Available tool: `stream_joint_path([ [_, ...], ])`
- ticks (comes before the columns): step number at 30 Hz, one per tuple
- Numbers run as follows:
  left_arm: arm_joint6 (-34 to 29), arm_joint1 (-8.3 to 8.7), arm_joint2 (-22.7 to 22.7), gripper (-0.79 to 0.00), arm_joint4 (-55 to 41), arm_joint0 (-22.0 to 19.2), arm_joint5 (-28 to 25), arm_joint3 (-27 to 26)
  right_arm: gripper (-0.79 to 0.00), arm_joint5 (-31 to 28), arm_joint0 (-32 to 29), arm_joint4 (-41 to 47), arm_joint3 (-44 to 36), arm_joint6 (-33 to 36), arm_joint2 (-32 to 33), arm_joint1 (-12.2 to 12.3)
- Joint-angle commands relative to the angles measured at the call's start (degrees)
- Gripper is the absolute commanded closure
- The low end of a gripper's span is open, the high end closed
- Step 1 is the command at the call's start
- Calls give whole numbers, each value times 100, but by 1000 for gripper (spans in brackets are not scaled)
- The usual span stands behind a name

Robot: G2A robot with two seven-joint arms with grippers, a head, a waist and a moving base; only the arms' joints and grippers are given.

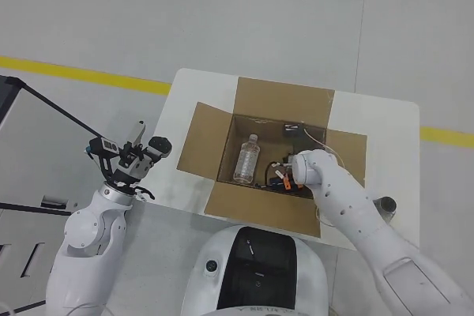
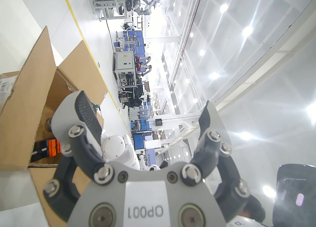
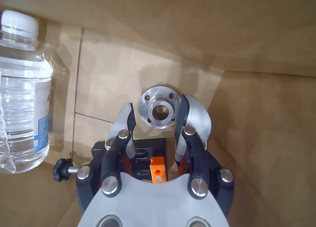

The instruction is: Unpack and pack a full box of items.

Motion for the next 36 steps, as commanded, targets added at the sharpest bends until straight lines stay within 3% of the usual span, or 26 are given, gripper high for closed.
stream_joint_path([
  [1, 0, 0, 0, -785, 0, 0, 0, 0, -326, -7, -72, -27, -133, -19, 87, 21],
  [6, 0, 0, 0, -785, 0, 0, 0, 0, -345, -29, -414, -215, -894, 104, 443, 150],
  [11, 0, 0, 0, -785, 0, 0, 0, 0, -363, -146, -1197, -506, -2480, 577, 1273, 426],
  [16, 0, 0, 0, -785, 0, 0, 0, 0, -366, -552, -2451, -347, -4604, 1117, 2656, 711],
  [21, 0, 0, 0, -785, 0, 0, 0, 0, -379, -878, -3775, 344, -6344, 1210, 4381, 861],
  [24, 0, 0, 0, -785, 0, 0, 0, 0, -385, -966, -4511, 780, -6959, 789, 5587, 877],
  [30, 0, 0, 0, -785, 0, 0, 0, 0, -388, -1068, -6189, 1754, -6983, -803, 7448, 713],
  [34, 0, 0, 0, -785, 0, 0, 0, 0, -419, -1021, -7175, 2196, -6610, -1980, 7974, 523],
  [36, 0, 0, 0, -785, 0, 0, 0, 0, -431, -916, -7570, 2236, -6358, -2834, 7855, 407],
])
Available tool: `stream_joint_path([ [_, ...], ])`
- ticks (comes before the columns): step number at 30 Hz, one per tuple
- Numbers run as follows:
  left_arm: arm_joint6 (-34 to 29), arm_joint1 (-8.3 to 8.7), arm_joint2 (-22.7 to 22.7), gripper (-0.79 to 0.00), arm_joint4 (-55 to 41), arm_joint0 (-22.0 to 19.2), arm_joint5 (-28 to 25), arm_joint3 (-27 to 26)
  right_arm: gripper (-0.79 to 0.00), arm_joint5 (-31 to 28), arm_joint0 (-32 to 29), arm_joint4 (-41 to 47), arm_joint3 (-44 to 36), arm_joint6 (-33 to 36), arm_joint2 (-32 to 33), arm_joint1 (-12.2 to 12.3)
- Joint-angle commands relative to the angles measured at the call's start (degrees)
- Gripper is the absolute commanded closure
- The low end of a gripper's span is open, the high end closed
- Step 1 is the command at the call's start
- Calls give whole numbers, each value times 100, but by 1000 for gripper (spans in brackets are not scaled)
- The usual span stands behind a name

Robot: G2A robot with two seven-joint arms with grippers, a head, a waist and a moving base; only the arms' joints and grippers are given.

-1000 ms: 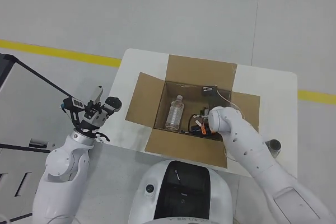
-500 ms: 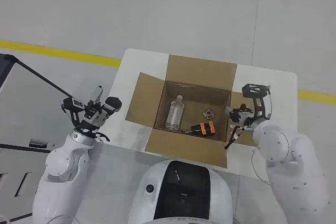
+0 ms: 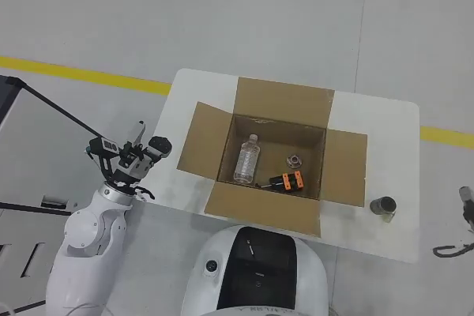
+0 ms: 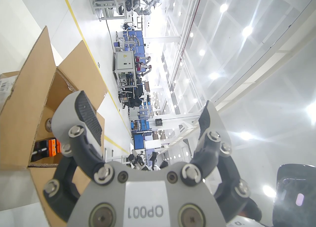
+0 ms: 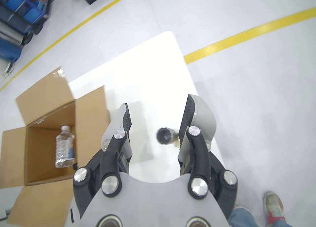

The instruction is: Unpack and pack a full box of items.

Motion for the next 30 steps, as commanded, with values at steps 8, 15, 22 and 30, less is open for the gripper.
stream_joint_path([
  [8, 0, 0, 0, -785, 0, 0, 0, 0, -785, -221, -657, 369, 926, -1421, -1007, -242],
  [15, 0, 0, 0, -785, 0, 0, 0, 0, -785, -306, -633, 238, 821, -1578, -1007, -241],
  [22, 0, 0, 0, -785, 0, 0, 0, 0, -785, -374, -961, -1389, 1197, -3437, -2282, -437],
  [30, 0, 0, 0, -785, 0, 0, 0, 0, -785, -500, -700, -2738, 2290, -4625, -2706, -488],
])
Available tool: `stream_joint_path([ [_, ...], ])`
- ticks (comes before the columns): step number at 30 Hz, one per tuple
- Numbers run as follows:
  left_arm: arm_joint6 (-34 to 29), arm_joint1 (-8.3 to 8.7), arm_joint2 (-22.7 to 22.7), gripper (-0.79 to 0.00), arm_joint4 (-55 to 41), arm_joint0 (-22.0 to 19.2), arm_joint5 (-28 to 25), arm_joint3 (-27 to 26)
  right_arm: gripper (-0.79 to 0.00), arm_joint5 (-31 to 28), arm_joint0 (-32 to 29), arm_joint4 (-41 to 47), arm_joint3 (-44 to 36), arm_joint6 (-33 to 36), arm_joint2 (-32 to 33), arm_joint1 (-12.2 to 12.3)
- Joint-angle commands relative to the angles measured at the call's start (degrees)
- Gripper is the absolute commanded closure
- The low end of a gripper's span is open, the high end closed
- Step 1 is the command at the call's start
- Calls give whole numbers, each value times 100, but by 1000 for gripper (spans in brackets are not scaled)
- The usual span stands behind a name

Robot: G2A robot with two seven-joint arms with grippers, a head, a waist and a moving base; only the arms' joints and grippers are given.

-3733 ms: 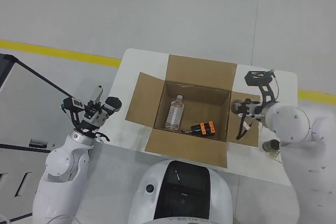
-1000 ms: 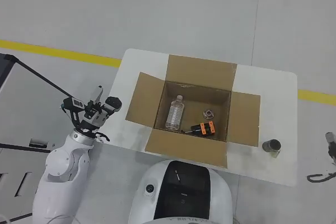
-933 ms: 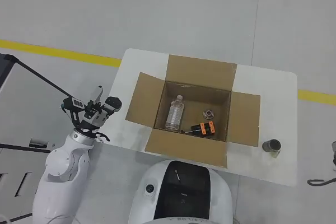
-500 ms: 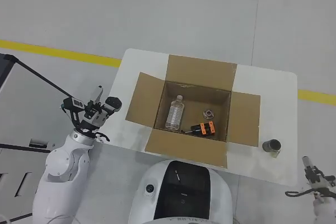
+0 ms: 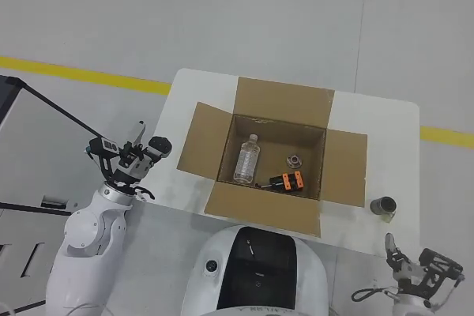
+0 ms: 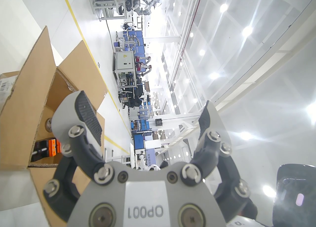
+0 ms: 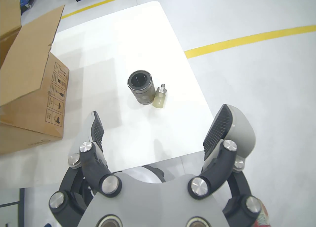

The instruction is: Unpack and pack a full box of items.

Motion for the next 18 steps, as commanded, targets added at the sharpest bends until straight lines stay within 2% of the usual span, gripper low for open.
stream_joint_path([
  [1, 0, 0, 0, -785, 0, 0, 0, 0, -785, 114, 283, -436, 428, -317, -71, 1],
  [8, 0, 0, 0, -785, 0, 0, 0, 0, -785, 286, 1389, -377, 1460, 72, -285, -26],
  [11, 0, 0, 0, -785, 0, 0, 0, 0, -785, 35, 1751, 211, 1788, 446, -263, -41],
  [18, 0, 0, 0, -785, 0, 0, 0, 0, -785, 62, 1781, 154, 1849, 485, -246, -36],
])
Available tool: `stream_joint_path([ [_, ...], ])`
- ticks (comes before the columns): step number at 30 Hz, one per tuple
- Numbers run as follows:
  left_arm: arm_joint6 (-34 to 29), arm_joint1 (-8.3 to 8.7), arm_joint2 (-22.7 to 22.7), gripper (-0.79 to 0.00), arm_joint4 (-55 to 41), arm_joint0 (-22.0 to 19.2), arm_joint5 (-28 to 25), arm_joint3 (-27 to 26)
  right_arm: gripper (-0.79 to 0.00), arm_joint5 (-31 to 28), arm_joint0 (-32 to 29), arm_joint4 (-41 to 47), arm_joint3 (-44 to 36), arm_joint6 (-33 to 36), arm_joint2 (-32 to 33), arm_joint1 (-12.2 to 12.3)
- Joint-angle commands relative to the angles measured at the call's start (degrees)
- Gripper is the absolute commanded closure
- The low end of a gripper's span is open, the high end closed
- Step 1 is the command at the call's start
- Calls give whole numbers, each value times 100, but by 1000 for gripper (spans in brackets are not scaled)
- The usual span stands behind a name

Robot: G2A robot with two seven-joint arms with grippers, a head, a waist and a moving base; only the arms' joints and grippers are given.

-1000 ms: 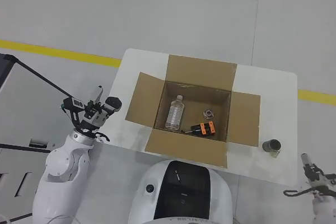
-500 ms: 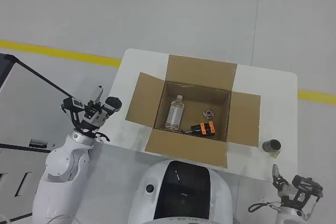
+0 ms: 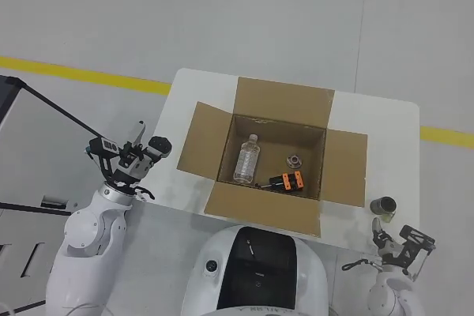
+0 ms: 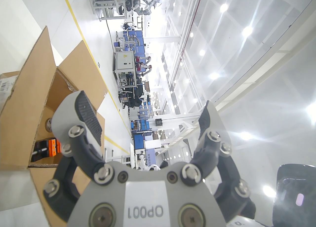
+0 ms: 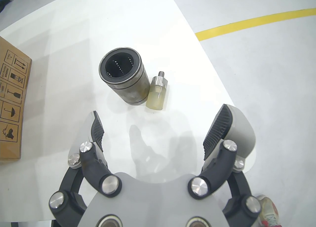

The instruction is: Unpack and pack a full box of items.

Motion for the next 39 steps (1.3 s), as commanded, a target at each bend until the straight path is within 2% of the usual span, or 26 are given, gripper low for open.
stream_joint_path([
  [1, 0, 0, 0, -785, 0, 0, 0, 0, -708, 121, 73, -283, 136, 6, -24, 8],
  [2, 0, 0, 0, -785, 0, 0, 0, 0, -385, 227, 139, -326, 207, -19, -24, 4],
  [4, 0, 0, 0, -785, 0, 0, 0, 0, -271, 399, 271, -500, 341, -17, -51, 2],
  [6, 0, 0, 0, -785, 0, 0, 0, 0, -234, 591, 339, -643, 424, -141, -50, -5],
  [11, 0, 0, 0, -785, 0, 0, 0, 0, -259, 693, 409, -807, 516, -174, -100, -18],
  [25, 0, 0, 0, -785, 0, 0, 0, 0, -299, 500, 573, -934, 704, -27, -153, -33],
  [39, 0, 0, 0, -785, 0, 0, 0, 0, -299, 610, 867, -1140, 979, 98, -241, -55],
])
